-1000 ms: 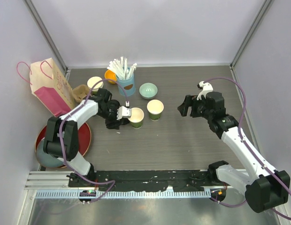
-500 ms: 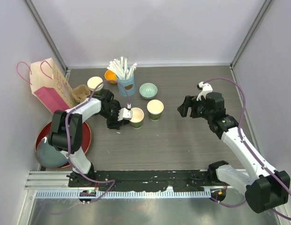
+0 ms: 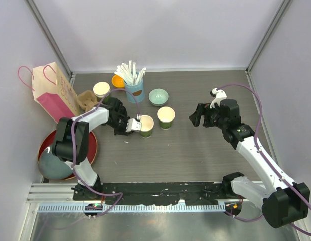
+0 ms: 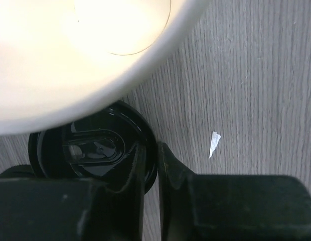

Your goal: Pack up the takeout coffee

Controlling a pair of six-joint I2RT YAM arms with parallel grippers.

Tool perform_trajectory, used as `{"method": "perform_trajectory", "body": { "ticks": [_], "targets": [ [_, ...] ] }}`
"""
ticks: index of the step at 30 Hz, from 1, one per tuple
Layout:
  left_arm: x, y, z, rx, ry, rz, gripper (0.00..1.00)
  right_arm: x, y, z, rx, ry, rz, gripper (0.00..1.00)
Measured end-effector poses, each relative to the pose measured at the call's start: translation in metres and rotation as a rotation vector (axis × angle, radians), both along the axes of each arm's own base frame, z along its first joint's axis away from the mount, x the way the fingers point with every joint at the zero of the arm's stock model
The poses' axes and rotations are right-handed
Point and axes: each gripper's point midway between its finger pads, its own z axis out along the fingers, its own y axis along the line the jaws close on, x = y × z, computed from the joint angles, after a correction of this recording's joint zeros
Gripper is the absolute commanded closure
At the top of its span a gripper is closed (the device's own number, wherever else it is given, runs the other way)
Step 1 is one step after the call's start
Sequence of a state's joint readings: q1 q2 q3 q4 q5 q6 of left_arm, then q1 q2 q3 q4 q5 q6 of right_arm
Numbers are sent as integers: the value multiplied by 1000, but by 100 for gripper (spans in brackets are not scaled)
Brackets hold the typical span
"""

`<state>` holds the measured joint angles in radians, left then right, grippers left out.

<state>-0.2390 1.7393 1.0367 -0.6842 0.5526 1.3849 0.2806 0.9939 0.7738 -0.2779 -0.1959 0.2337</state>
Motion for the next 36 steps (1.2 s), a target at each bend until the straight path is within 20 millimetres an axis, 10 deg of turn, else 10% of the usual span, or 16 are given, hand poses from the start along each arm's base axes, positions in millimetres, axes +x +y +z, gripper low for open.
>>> {"method": "perform_trajectory", "body": {
  "ticks": [13,25,36],
  "targets": [
    [-26,0,29,-22,85,76,100,-5,0,1,2,8,8,16],
    [-27,-33,205,-341,80,418,100,-7,8,38,23,-87,61,16],
    [-85,-83,346,-742,504,454,100,-32,103,164,232,-466,365,17]
  ]
}}
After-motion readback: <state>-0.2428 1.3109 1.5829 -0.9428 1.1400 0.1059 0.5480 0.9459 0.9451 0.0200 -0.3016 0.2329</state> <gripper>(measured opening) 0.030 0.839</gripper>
